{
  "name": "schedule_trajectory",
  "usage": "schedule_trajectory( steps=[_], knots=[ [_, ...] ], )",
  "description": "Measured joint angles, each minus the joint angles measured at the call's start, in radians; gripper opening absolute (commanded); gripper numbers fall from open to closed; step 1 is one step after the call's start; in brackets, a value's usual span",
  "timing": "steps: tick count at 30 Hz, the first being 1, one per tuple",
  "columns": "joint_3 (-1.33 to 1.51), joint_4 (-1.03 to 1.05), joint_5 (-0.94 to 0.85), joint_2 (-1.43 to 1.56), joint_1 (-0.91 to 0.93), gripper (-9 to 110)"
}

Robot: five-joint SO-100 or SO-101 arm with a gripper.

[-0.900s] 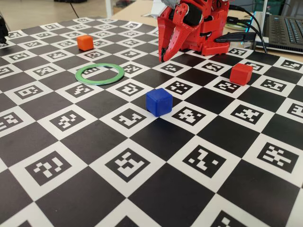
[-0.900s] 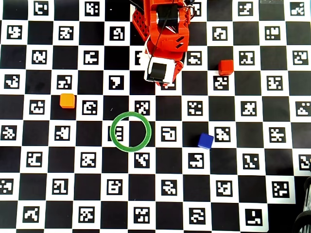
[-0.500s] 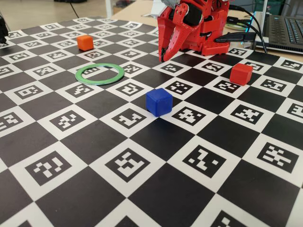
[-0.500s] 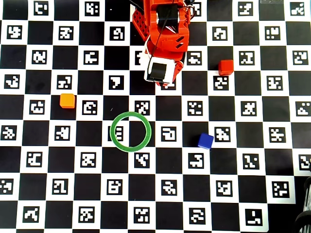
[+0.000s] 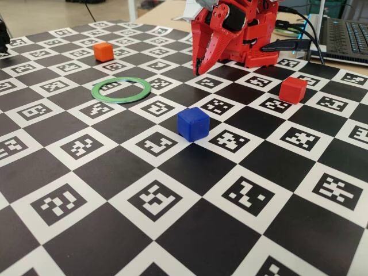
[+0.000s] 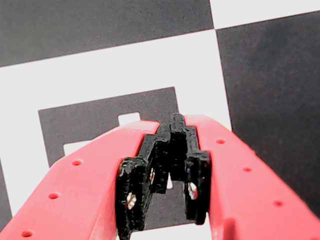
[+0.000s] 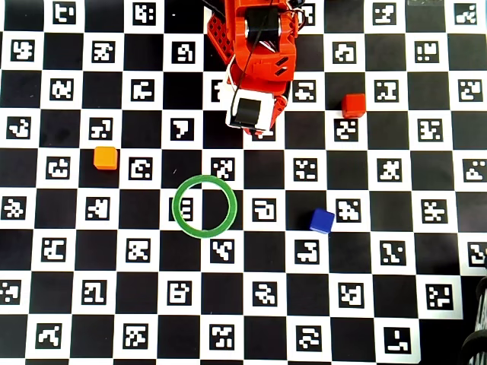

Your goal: Grab the red cube then put it in the green circle then put the blue cube on top and finally the orange cube on top

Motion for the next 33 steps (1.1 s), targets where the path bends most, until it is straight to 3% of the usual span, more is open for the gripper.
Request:
schedule_trajectory(
  steps=[19,26,33],
  knots=[
    [0.0,0.0,0.002,0.0,-0.002,-6],
    [-0.054,-0.025,0.367,-0.018,-0.058,-6],
    [-0.347,-0.04,0.741,-0.299,-0.189,-6]
  ],
)
